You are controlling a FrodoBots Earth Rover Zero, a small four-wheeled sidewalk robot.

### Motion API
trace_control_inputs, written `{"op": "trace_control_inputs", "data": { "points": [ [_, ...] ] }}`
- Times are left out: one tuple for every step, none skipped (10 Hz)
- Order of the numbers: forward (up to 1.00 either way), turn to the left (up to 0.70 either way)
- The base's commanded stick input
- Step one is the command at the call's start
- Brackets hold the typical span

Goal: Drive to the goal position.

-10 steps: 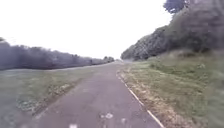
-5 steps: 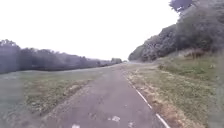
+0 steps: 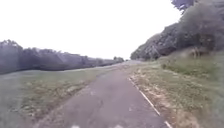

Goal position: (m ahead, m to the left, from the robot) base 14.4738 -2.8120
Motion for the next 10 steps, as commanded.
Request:
{"op": "trace_control_inputs", "data": {
  "points": [
    [0.6,0.01],
    [0.6,0.01],
    [0.6,0.01],
    [0.6,0.01],
    [0.6,0.01],
    [0.6,0.01],
    [0.6,0.01],
    [0.6,0.01],
    [0.6,0.01],
    [0.6,0.01]
  ]
}}
